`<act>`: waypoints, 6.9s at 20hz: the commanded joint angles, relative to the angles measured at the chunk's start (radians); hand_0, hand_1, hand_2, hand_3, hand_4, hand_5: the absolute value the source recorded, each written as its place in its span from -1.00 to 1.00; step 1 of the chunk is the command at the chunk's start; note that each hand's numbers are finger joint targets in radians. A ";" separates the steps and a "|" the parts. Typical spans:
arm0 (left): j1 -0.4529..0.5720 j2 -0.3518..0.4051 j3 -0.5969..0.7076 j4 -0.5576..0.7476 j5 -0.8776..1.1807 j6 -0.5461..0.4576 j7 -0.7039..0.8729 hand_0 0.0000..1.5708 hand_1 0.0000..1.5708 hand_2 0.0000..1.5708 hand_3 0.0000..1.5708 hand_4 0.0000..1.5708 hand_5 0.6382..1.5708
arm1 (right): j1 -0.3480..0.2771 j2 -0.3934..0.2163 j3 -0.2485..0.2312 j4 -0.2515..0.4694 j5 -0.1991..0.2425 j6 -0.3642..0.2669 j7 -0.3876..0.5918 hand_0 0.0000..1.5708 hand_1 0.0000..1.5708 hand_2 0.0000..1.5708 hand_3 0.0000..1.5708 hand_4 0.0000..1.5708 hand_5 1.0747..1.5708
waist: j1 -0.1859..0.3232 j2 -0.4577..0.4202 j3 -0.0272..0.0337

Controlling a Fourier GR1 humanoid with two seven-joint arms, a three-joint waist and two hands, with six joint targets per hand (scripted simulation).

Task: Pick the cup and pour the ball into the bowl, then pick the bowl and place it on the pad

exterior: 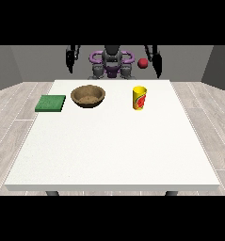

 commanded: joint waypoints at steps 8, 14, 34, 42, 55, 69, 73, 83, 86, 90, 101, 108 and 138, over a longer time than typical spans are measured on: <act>0.072 -0.090 -0.094 -0.196 0.148 -0.060 0.030 -1.00 -1.00 -1.00 -1.00 -1.00 0.91 | 0.121 0.047 -0.057 -0.037 -0.120 0.003 0.021 -1.00 -1.00 -1.00 -1.00 -1.00 1.00 | 0.016 -0.311 0.0019; 0.083 -0.094 -0.198 -0.346 0.102 0.027 0.027 -1.00 -1.00 -1.00 -1.00 -1.00 0.86 | 0.065 0.005 -0.121 -0.091 -0.137 0.010 -0.029 -1.00 -1.00 -1.00 -1.00 -1.00 0.98 | 0.019 -0.148 0.0009; -0.374 0.091 0.121 0.208 0.050 -0.068 -0.304 -1.00 -1.00 -1.00 -1.00 -1.00 0.33 | -0.224 -0.038 -0.131 0.131 -0.108 0.062 -0.199 -1.00 -1.00 -1.00 -1.00 -1.00 0.96 | -0.073 0.212 0.0005; -0.455 0.033 0.120 0.387 -0.009 0.021 -0.451 -1.00 -1.00 -1.00 -1.00 -1.00 0.30 | -0.301 -0.138 -0.247 0.282 -0.219 0.183 -0.254 -1.00 -1.00 -1.00 -1.00 -1.00 0.97 | -0.089 0.241 0.0007; -0.575 0.053 0.200 0.737 0.001 0.032 -0.693 -1.00 -1.00 -1.00 -1.00 -1.00 0.27 | -0.336 -0.224 -0.302 0.375 -0.242 0.261 -0.347 -1.00 -1.00 -1.00 -1.00 -1.00 0.95 | -0.119 0.303 0.0005; -0.644 0.028 0.163 0.848 -0.224 0.482 -0.727 0.72 0.72 1.00 1.00 0.12 0.85 | -0.378 -0.321 -0.354 0.423 -0.300 0.362 -0.361 -1.00 -1.00 -1.00 -1.00 -1.00 0.94 | -0.209 0.356 0.0008; -0.628 0.085 0.084 0.810 -0.316 0.472 -0.594 0.70 0.70 1.00 1.00 0.24 0.91 | -0.318 -0.359 -0.376 0.551 -0.292 0.409 -0.375 -1.00 -1.00 -1.00 -1.00 -1.00 0.95 | -0.161 0.213 0.0018; -0.725 0.043 -0.193 0.751 -0.676 0.522 -0.150 0.74 0.74 1.00 1.00 0.45 0.99 | -0.283 -0.389 -0.423 0.789 -0.256 0.368 -0.405 -1.00 -1.00 -1.00 -1.00 -1.00 0.95 | -0.001 -0.010 0.0040; -0.751 -0.032 -0.262 0.747 -0.779 0.526 -0.026 0.74 0.74 1.00 1.00 0.42 0.99 | -0.293 -0.395 -0.416 0.824 -0.235 0.356 -0.426 -1.00 -1.00 -1.00 -1.00 -1.00 0.95 | 0.024 -0.012 0.0026; -0.713 -0.049 -0.293 0.681 -0.848 0.483 0.035 0.74 0.74 1.00 1.00 0.42 0.99 | -0.250 -0.393 -0.417 0.874 -0.225 0.370 -0.487 -1.00 -1.00 -0.89 -1.00 -1.00 0.93 | 0.039 -0.036 0.0017; -0.767 -0.094 -0.474 0.690 -1.130 0.494 0.301 -0.26 -0.26 1.00 0.96 0.12 1.00 | -0.365 -0.401 -0.389 0.886 -0.220 0.365 -0.433 -1.00 -1.00 -1.00 -1.00 -1.00 0.91 | -0.027 0.001 0.0010; -0.838 -0.095 -0.632 0.639 -1.280 0.416 0.446 -0.42 -0.42 1.00 1.00 0.14 1.00 | -0.471 -0.373 -0.370 0.918 -0.189 0.278 -0.427 -1.00 -1.00 -1.00 -0.66 -1.00 0.84 | -0.007 0.038 0.0012; -1.013 -0.092 -0.737 0.568 -1.623 -0.074 0.322 0.93 0.93 1.00 1.00 0.53 0.77 | -0.433 -0.315 -0.348 1.005 -0.210 0.333 -0.458 -1.00 -1.00 -1.00 -1.00 -0.45 0.94 | -0.006 0.034 0.0012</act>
